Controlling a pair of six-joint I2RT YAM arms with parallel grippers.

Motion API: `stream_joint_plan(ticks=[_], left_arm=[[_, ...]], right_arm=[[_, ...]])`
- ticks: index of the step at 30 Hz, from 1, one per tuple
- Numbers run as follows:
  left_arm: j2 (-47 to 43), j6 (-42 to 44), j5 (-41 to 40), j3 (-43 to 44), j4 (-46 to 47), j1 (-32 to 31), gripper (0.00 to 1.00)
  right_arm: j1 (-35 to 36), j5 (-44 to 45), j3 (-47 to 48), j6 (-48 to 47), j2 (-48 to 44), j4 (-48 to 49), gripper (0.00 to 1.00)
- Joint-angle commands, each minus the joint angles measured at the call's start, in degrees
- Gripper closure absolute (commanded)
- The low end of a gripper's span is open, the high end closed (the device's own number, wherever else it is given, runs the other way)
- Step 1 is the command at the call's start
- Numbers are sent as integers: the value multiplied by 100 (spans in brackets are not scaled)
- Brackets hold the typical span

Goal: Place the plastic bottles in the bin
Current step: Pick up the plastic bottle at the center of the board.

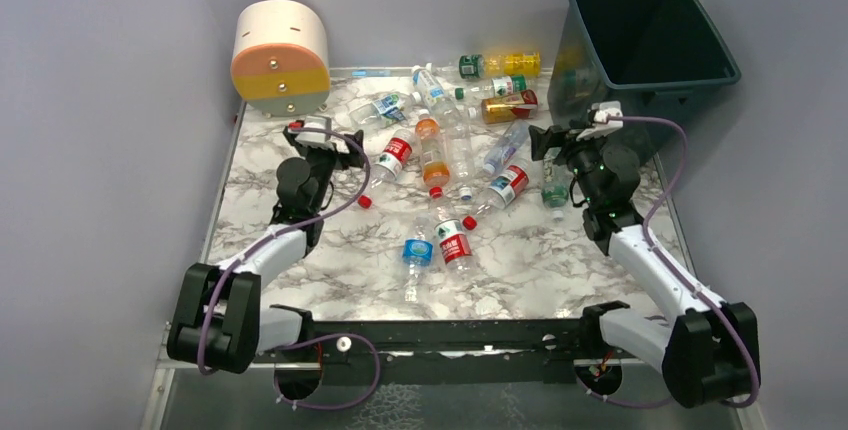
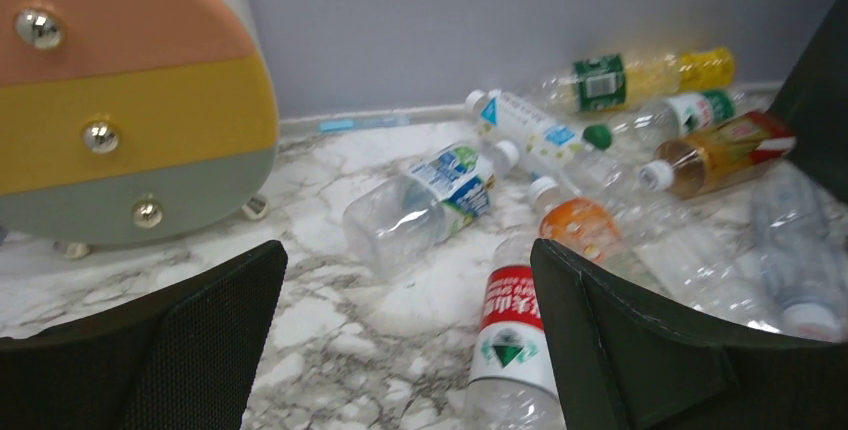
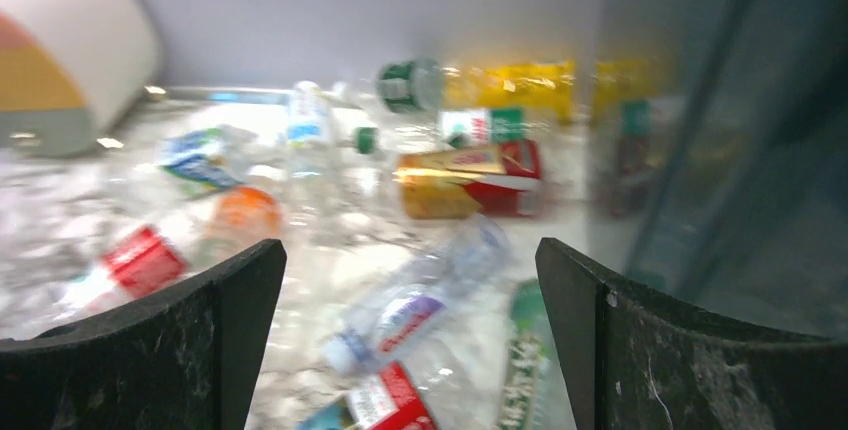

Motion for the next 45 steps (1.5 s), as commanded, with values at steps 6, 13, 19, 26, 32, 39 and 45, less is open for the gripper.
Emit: stream_joint_plan(ticks=[6,13,19,26,32,39,45], left_arm=[[-880,-2909,294,993,-1253,-114,1],[-1813,-2942,808,975,-1924,-71,1],[-2190,-4273,107,804,-2692,39,1],[-1345,-3910,967,1877,-3511,35,1],[-956,-3666,1268,2190,-3683,35,1],[127,-3339,1968,2993,-4208,-76,1],[736,-2903,1753,3505,-4817,-557,1]], right_arm=[[-9,-2228,1251,1483,-510,-2302,1],[-13,-2931,2440,1719,-130,-4173,1],[-11,-3011,2362,2115,-259,-4611,1],[-11,-2949,2892,1816,34,-5259,1],[-11,-2361,3512,1518,536,-5681,1],[-2,-621,4134,1124,1297,-6426,0],[-7,408,3695,1020,1684,-6276,4]])
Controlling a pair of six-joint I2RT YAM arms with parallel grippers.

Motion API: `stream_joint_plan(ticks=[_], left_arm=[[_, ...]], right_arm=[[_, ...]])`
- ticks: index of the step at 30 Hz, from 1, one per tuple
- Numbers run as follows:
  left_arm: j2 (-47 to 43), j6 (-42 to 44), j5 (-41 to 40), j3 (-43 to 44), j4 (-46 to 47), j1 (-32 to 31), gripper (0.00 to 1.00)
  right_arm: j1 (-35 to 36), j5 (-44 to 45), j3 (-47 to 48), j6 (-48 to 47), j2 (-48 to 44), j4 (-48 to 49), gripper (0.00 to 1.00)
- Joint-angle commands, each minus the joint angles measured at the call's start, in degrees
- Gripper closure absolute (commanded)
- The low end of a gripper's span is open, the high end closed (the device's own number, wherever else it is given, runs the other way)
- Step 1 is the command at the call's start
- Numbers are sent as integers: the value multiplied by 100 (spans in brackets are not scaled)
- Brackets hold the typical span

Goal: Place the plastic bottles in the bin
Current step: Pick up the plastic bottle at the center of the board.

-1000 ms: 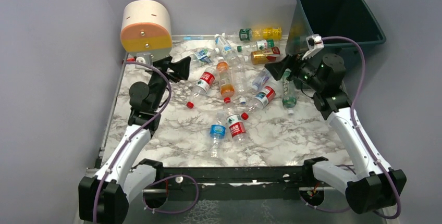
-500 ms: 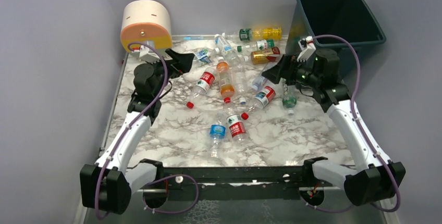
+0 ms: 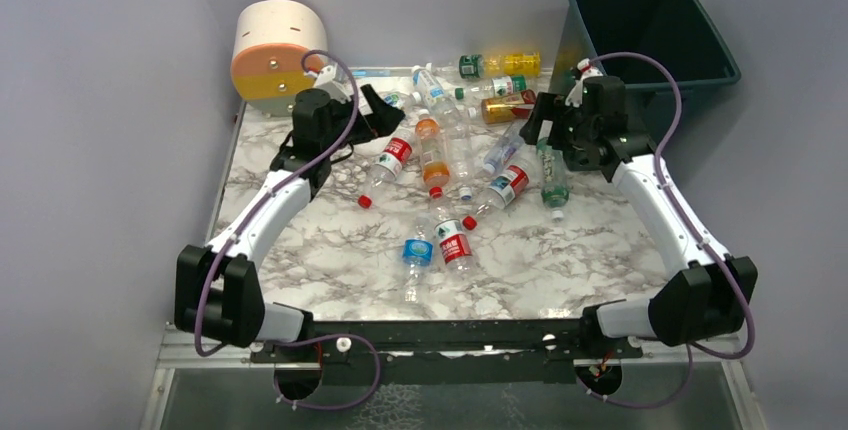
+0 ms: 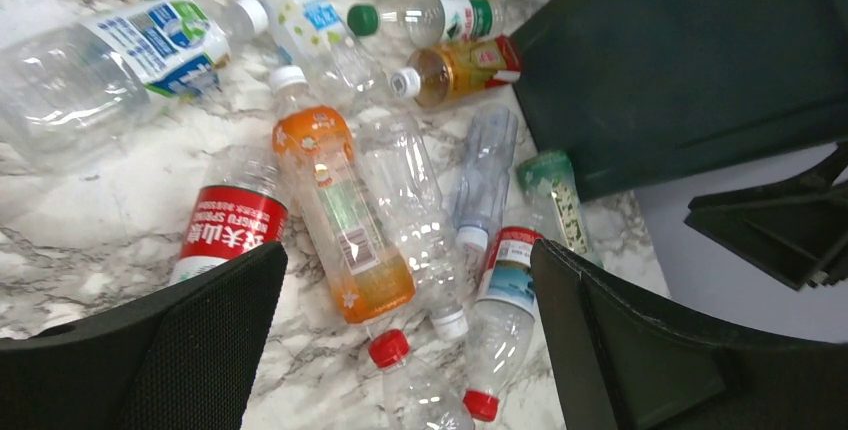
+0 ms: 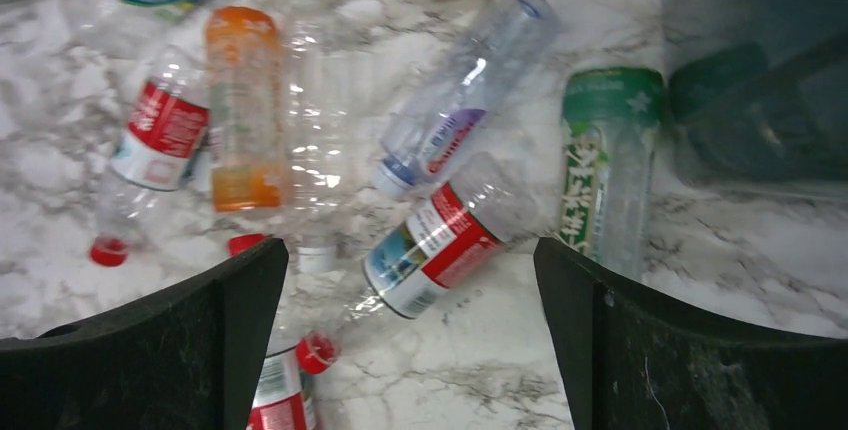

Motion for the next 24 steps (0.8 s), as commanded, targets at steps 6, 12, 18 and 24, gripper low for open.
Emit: stream_joint_plan(ticks=[6,12,18,24], left_arm=[[431,554,37,441,-764,-608,1],[640,599,60,430,-858,-749,1],[761,675,-3,485,-853,-929,1],[755,649,-14,500,-850,-961,1]], right_arm=[[-8,1746,-466,-73,915,-248,10],[-15,2404,-565,45,1602,-151,10],[-29,2424,-580,175,2095,73,10],[-31,2263,-663,150,2412,192,14]])
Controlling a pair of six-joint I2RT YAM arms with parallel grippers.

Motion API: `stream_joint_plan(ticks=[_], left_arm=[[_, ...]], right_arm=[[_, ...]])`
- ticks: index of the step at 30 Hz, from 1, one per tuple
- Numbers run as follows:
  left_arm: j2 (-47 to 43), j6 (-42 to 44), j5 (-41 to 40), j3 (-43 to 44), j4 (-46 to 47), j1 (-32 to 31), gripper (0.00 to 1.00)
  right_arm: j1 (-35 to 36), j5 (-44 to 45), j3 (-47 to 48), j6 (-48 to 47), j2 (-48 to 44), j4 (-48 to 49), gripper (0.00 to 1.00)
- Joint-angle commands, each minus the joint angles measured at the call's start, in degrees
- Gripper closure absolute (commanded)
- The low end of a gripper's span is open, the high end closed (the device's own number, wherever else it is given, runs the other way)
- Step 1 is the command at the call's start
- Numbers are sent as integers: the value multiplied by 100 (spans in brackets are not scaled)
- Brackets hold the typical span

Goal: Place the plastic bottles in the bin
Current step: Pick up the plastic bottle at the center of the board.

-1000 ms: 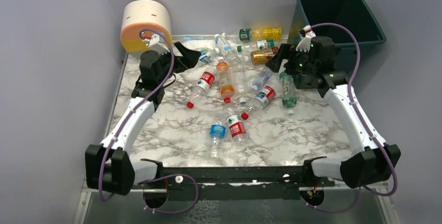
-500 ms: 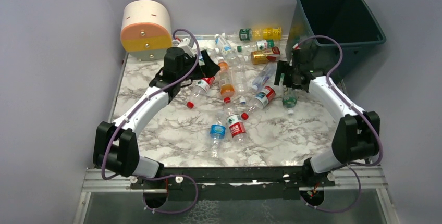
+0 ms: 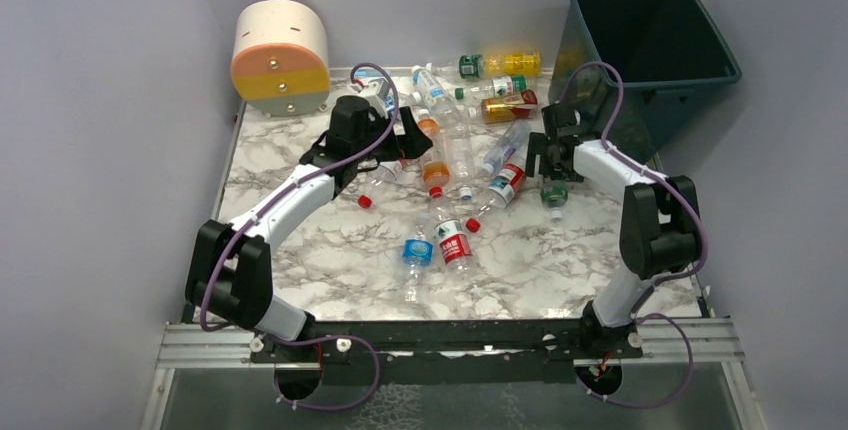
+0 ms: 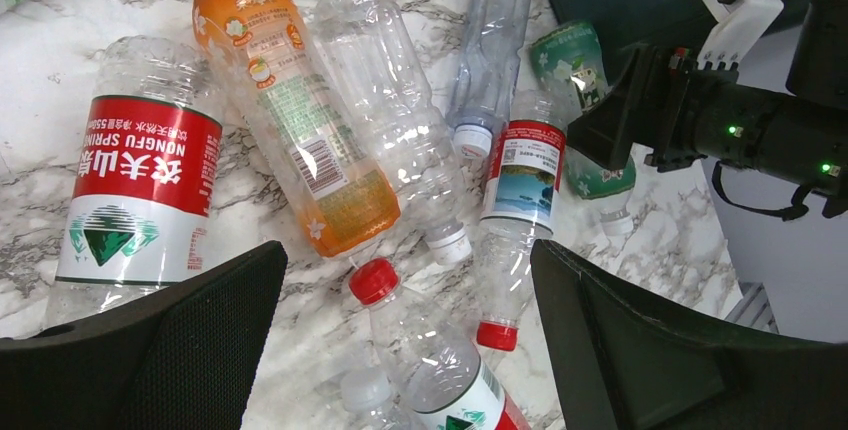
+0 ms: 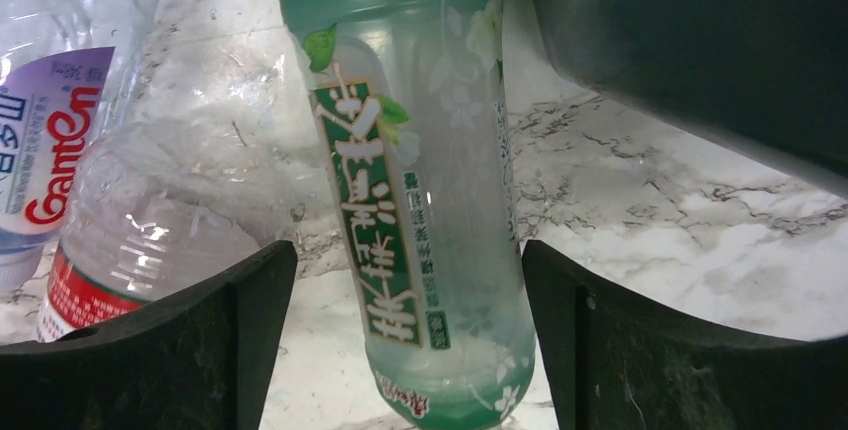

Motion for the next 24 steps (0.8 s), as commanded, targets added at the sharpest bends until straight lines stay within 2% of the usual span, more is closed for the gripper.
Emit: stream_joint_plan(ticks=[1,8,16,18,24], left_arm=[[-33,90,-41,187,-30,-41,1],[3,82,-52,134,-32,-79,1],[75,41,247,204,68,-236,1],[234,221,369,508,-165,-474,1],[1206,1048,-620,1642,-1457,-1654,1]], right_arm=[[-32,-47,-164,122,232,209,15],[-29,-165,-418,128,29,324,16],[-33,-212,-595,190,-307,143,7],[-31,-146,-676,241,-607,106,2],[-33,-78,-489,346,-1557,-272,0]])
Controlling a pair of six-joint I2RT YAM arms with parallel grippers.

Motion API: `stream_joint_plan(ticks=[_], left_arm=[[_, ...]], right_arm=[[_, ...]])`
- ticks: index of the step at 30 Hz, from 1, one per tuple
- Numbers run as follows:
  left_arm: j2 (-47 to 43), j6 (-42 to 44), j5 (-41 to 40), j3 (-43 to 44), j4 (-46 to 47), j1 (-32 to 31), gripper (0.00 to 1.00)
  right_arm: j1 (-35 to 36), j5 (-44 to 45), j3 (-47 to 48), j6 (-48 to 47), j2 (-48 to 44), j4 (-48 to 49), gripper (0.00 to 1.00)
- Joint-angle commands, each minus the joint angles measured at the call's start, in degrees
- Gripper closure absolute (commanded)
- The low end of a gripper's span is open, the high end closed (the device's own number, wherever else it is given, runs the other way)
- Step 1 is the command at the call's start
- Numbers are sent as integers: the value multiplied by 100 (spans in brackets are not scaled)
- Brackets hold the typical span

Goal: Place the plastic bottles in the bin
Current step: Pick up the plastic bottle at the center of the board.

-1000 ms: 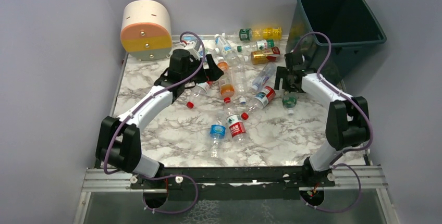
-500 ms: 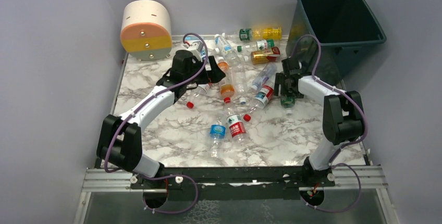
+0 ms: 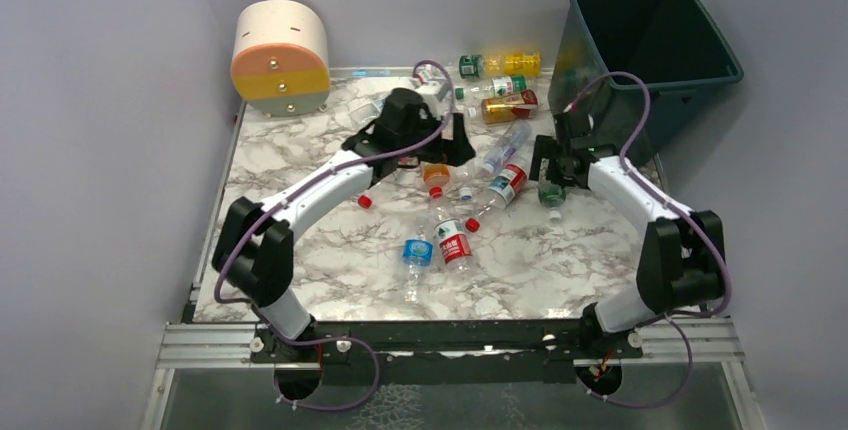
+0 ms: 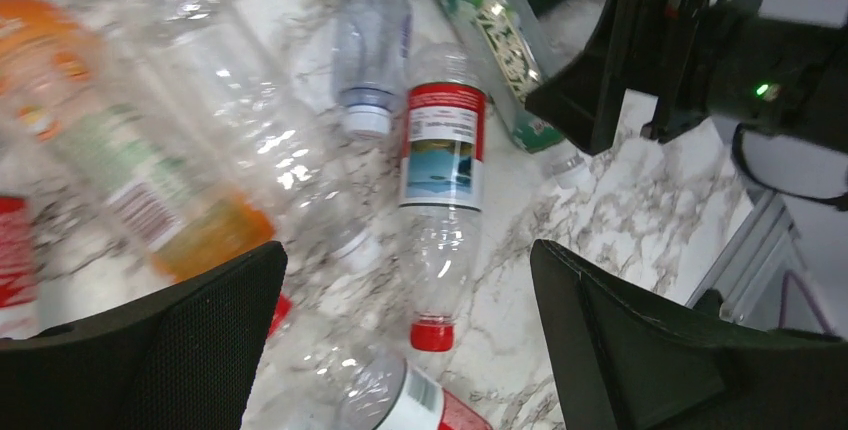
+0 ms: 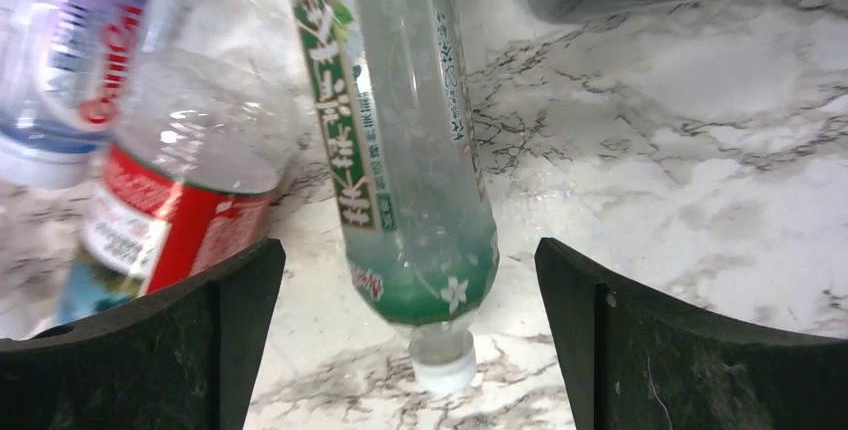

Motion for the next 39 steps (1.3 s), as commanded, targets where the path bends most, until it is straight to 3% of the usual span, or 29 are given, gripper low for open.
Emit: stream_joint_plan(ticks=[1,8,16,22,29,33,39], left_arm=[[573,760,-759,663,-955,-906,1],[1536,1333,-2315,1109,-1561,-1848,3],[2586,1499,-2557,1626,-1481,-1897,3],[2786,1514,-2336,1535,-1135,-1903,8],[2777,1515,-2097,1371,-1031,-1905,34],[2617,1514,-2088,1210,-1022,-1903,60],[1900,1467,-2010,857,-1001,-1869,70]], right_arm=[[-29,11,229,249,-773,-307,0],[-28,-529,396,370,-1316,-506,0],[-28,-915,240,439,-1435,-407,0],[-28,-1025,140,449,-1394,-305,0],[-29,-1087,109,429,-1254,-220,0],[-28,-1123,184,426,-1194,-236,0],[-30,-1660,296,355,-1412,-15,0]])
